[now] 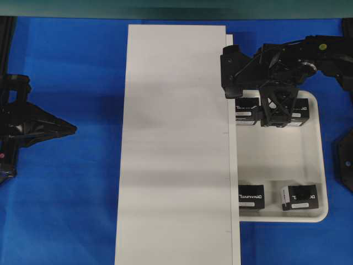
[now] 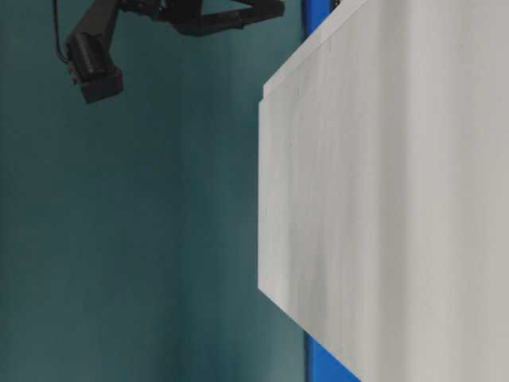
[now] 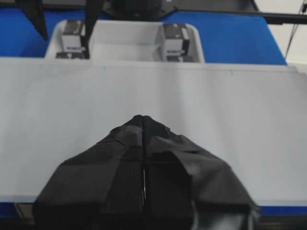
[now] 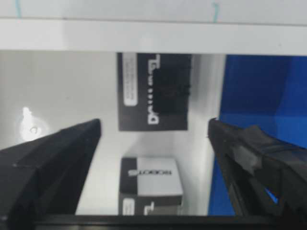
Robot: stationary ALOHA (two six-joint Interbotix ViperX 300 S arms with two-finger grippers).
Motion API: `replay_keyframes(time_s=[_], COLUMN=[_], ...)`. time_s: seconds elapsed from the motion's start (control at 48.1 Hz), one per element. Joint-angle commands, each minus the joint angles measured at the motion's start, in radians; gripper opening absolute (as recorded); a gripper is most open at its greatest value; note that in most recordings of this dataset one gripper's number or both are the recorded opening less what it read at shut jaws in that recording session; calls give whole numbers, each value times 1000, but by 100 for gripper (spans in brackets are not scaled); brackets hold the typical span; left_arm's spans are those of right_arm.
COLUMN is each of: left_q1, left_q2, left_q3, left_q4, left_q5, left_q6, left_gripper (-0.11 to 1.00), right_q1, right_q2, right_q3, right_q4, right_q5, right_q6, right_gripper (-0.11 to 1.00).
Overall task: Place the box from the white plastic tray onto the white base.
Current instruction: 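Move the right gripper over the upper-left box in the tray and lower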
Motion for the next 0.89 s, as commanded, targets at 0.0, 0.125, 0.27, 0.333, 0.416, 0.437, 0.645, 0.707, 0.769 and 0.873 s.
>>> replay_keyframes(time_s=[0.0,0.125,0.27,0.333,0.416,0.437,0.645,0.707,0.769,0.873], left_q1=[0,2,2,2,2,2,2,2,2,2], left_q2=[5,5,12,15,21,23,29,29,29,29], left_q3=[-26,-26,-25,-26,-26,-26,-26,-26,-26,-26], left_q4=[2,3,2,3,3,2,3,3,2,3], left_q5=[-6,-5,-6,-6,-6,-6,-6,-6,-6,-6], left_q6=[0,0,0,0,0,-2,-2,-2,-2,-2], left_gripper=[-7,-7,-7,-7,-7,-7,-7,-7,-7,-7], right_q1=[5,3,-5,-11,-17,-18,-15,-14,-12,-11], right_q2=[20,48,81,94,112,118,160,167,170,170], right_q3=[3,9,9,9,9,9,23,31,37,46], right_q4=[-2,-3,-2,-2,-2,-2,5,6,6,9], right_q5=[-28,-43,-60,-69,-83,-87,-110,-123,-138,-152], right_q6=[5,5,-2,-2,-3,-2,0,0,0,5], right_gripper=[100,100,100,100,100,100,100,100,100,100])
